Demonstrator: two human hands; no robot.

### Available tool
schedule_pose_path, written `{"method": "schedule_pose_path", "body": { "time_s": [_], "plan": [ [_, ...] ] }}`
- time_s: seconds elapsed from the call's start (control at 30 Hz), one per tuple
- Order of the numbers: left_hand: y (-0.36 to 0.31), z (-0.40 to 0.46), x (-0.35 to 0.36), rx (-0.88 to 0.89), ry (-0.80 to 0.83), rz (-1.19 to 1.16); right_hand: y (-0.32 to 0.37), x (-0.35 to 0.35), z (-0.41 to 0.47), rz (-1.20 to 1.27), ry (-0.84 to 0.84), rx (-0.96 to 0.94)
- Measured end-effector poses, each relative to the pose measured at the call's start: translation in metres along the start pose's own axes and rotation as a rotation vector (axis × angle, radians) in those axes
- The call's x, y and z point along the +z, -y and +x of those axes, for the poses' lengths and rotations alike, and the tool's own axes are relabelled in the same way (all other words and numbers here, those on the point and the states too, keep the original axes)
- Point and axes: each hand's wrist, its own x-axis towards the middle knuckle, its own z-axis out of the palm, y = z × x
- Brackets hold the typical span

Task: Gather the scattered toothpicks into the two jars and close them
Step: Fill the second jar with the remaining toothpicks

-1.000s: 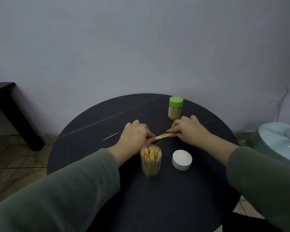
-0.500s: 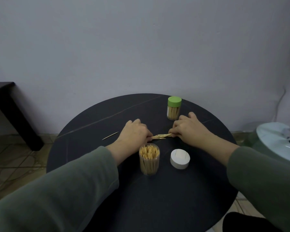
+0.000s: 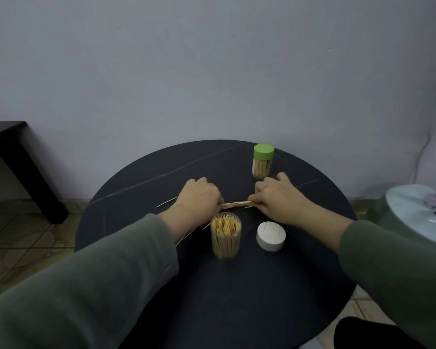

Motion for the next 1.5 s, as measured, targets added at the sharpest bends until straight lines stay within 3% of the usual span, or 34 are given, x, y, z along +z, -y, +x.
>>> {"method": "schedule_pose_path", "body": {
  "time_s": [0.3, 0.6, 0.77, 0.9, 1.0, 1.17, 1.5],
  "plan": [
    [0.008, -0.013, 0.006, -0.056, -0.126, -0.093, 0.001, -0.006, -0.006, 0.077, -0.056, 0.069],
    [0.016, -0.029, 0.006, -0.215, -0.264, -0.47, 0.008, -0.017, -0.015, 0.514, -0.145, 0.282],
    [0.016, -0.041, -0.007, -0.33, -0.268, -0.93, 0.019, -0.027, -0.018, 0.998, -0.165, 0.379],
    [0.003, -0.058, -0.026, -0.376, -0.304, -1.468, 0.033, -0.042, -0.023, 1.317, -0.251, 0.401],
    [-0.007, -0.067, -0.035, -0.379, -0.306, -1.664, 0.048, -0.052, -0.026, 1.513, -0.297, 0.375],
    [-0.019, -0.074, -0.025, -0.388, -0.288, -1.814, 0.068, -0.051, -0.029, 1.679, -0.267, 0.359],
    [-0.036, -0.086, 0.005, -0.338, -0.249, -1.871, 0.082, -0.034, -0.037, 1.674, -0.179, 0.428]
  ]
}}
